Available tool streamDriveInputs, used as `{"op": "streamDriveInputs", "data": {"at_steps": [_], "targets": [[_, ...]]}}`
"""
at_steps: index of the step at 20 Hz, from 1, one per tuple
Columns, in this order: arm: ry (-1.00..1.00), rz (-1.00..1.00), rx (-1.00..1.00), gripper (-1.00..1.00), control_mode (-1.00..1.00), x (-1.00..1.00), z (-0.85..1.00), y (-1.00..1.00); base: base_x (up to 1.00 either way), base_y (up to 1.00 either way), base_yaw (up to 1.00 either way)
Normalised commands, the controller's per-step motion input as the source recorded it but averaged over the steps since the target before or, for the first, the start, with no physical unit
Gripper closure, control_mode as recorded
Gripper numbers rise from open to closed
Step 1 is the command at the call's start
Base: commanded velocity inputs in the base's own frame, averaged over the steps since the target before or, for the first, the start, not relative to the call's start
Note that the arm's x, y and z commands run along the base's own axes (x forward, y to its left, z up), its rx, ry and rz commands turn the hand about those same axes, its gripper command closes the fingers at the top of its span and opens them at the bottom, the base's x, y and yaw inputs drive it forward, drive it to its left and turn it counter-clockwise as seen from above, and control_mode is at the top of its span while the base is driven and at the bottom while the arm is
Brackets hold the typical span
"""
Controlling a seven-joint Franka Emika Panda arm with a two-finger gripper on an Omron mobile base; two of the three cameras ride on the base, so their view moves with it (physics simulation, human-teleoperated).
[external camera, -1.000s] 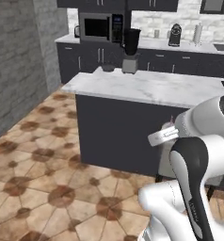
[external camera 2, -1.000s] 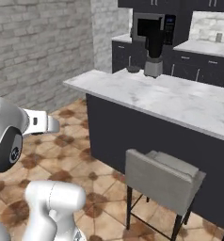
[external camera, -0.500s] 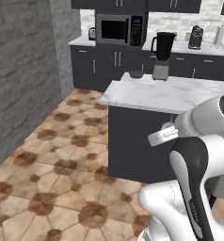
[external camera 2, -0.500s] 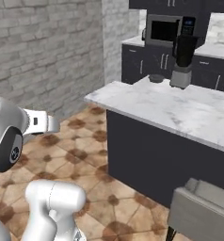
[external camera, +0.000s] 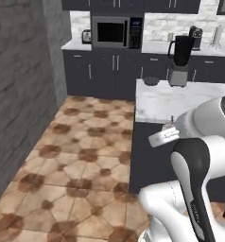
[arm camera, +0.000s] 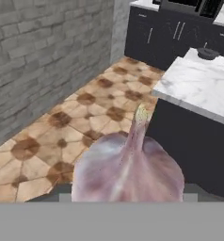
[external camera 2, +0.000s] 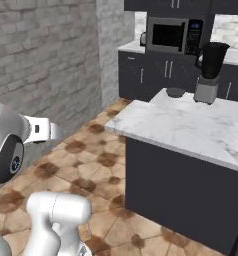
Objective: Grab the lemon and garlic from the fridge, place them in the blender, close the lid, and turn on the blender to create a marinade.
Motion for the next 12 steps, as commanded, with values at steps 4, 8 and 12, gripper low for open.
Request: {"op": "streamDriveInputs", "data": {"at_steps": [4,8,12], "targets": [[0.00,0.00,0.00,1.00,1.00,0.00,0.00,0.00,1.00,1.00,-0.48],[0.00,0.00,0.00,1.00,1.00,0.00,0.00,0.00,1.00,1.00,-0.48],[0.00,0.00,0.00,1.00,1.00,0.00,0.00,0.00,1.00,1.00,-0.48]]}}
